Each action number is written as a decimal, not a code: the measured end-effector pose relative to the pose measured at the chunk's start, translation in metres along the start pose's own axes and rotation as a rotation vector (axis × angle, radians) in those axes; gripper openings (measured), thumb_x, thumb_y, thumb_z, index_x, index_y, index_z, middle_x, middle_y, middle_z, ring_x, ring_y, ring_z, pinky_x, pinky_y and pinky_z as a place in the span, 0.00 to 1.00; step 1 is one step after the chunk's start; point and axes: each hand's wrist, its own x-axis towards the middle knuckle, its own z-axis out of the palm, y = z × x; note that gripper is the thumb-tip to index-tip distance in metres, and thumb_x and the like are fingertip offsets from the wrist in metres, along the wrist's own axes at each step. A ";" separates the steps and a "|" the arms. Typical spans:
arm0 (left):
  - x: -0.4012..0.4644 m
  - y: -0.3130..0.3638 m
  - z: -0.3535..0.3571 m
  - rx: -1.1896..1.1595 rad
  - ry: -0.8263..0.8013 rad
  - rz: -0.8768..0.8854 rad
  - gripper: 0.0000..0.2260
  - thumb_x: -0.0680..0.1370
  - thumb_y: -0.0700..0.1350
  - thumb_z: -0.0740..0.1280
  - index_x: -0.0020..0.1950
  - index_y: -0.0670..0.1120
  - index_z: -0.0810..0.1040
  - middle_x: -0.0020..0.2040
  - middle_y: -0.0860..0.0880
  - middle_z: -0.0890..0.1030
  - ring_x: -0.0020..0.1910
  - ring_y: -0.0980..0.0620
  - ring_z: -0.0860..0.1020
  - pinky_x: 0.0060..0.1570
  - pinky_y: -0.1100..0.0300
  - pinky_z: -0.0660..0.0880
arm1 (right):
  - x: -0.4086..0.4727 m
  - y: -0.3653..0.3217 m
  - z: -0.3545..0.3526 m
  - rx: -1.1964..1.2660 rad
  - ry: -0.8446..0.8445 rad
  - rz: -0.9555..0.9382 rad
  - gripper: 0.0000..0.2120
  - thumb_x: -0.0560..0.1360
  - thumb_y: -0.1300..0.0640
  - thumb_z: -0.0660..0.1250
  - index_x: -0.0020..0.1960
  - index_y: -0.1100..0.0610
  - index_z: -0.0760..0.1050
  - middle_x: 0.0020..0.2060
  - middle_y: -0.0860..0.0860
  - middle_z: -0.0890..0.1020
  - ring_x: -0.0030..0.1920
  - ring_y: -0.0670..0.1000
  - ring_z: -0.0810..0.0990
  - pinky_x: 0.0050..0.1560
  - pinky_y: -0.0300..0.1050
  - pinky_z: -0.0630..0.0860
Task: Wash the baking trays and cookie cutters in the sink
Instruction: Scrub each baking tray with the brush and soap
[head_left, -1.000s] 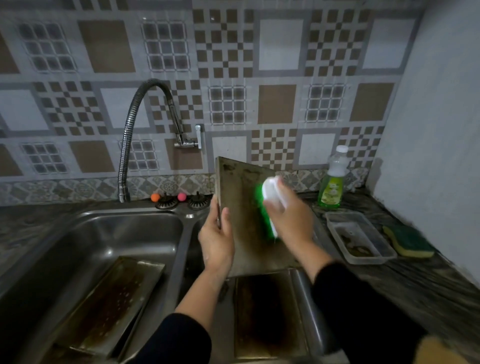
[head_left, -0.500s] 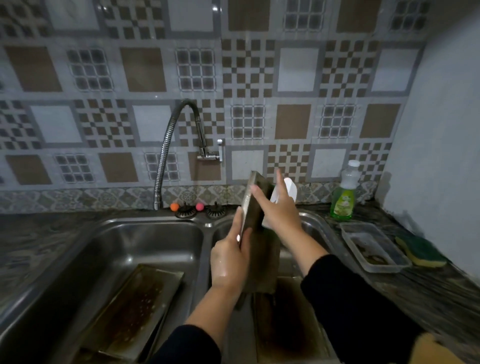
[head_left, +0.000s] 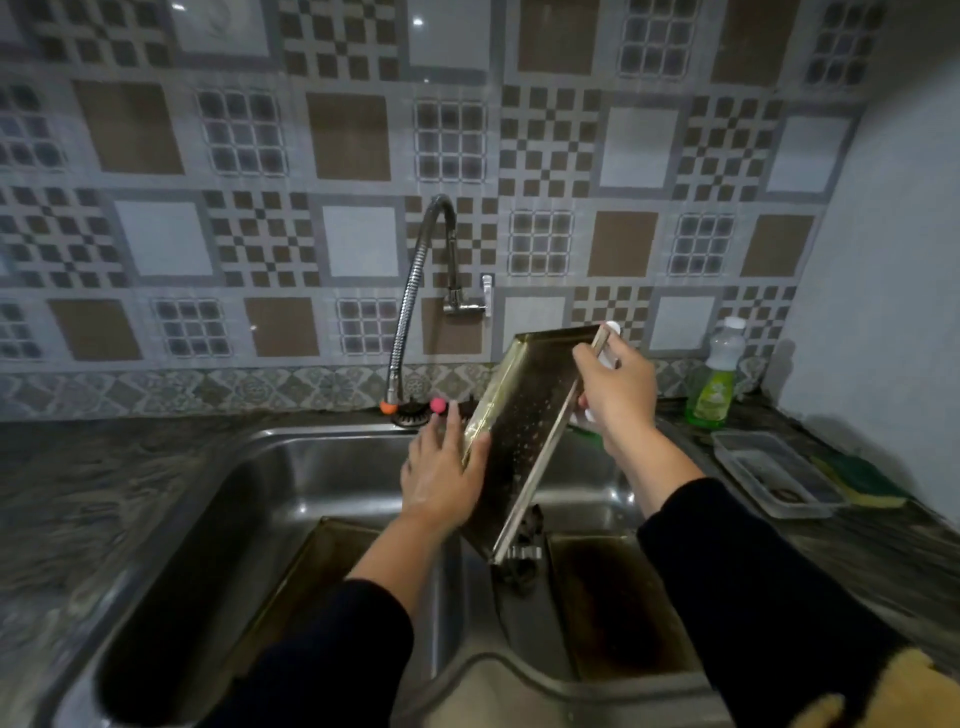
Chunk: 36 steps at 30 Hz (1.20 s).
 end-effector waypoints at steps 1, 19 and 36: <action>0.002 -0.010 -0.004 0.036 -0.040 -0.038 0.30 0.80 0.65 0.46 0.79 0.57 0.42 0.79 0.47 0.54 0.77 0.45 0.52 0.74 0.43 0.54 | -0.004 -0.001 0.003 0.020 0.000 0.017 0.11 0.77 0.57 0.65 0.55 0.42 0.74 0.36 0.50 0.77 0.26 0.44 0.73 0.23 0.34 0.70; -0.050 -0.215 -0.013 -0.079 -0.253 -0.470 0.31 0.80 0.62 0.55 0.78 0.56 0.46 0.64 0.41 0.75 0.59 0.42 0.76 0.62 0.49 0.71 | -0.064 0.086 0.050 -0.791 -0.202 -0.019 0.32 0.69 0.45 0.73 0.71 0.37 0.65 0.67 0.46 0.75 0.63 0.54 0.76 0.58 0.49 0.74; -0.044 -0.299 -0.007 0.228 -0.535 -0.658 0.46 0.73 0.62 0.68 0.78 0.53 0.38 0.74 0.38 0.56 0.72 0.38 0.62 0.71 0.45 0.61 | -0.074 0.135 0.057 -0.918 -0.353 -0.034 0.28 0.69 0.47 0.72 0.67 0.37 0.69 0.63 0.45 0.78 0.61 0.50 0.77 0.56 0.46 0.75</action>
